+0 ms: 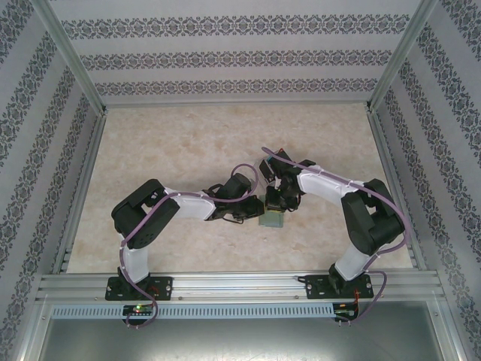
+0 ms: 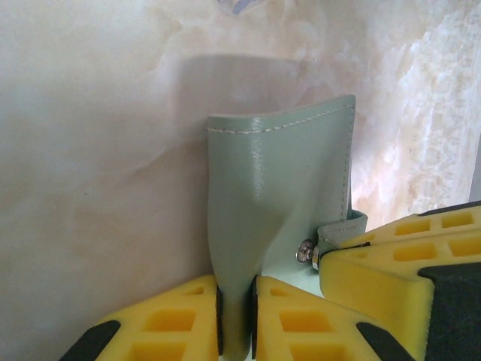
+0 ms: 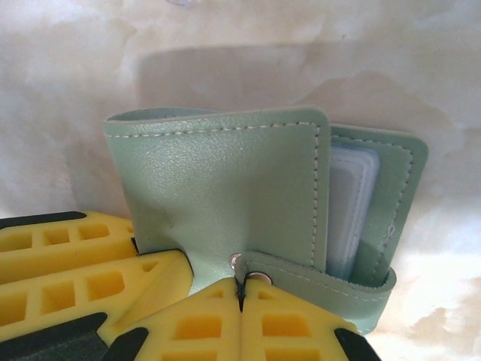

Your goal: Put the credit cards into the card holder

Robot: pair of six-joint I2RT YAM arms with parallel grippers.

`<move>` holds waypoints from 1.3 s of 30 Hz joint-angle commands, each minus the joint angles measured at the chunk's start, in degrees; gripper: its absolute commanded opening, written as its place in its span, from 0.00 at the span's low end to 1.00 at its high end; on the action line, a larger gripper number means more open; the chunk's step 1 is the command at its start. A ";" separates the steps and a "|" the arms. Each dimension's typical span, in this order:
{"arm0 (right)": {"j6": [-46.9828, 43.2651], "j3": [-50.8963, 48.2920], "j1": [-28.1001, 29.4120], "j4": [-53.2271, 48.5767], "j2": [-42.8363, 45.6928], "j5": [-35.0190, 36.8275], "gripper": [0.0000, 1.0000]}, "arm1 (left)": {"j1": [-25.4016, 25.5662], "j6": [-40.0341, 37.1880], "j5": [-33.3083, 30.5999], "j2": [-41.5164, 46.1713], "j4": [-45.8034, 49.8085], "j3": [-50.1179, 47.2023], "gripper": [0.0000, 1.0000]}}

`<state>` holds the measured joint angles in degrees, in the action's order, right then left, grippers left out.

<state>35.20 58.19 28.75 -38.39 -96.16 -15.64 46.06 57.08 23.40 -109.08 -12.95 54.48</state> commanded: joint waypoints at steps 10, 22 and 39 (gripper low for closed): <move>-0.57 2.25 1.85 -0.50 -0.28 0.17 0.00 | 0.72 -0.04 0.44 -2.10 1.64 0.07 0.17; -0.12 1.02 1.83 1.74 -4.09 2.13 0.00 | 0.69 -0.09 0.50 -2.10 0.96 -0.06 0.17; -1.10 -2.27 1.49 6.05 0.48 0.45 0.21 | 0.69 -0.21 -0.58 -0.14 -1.25 -2.14 0.20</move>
<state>35.70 58.28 29.56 -36.84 -97.17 -15.20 46.02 57.30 23.31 -109.06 -13.58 53.93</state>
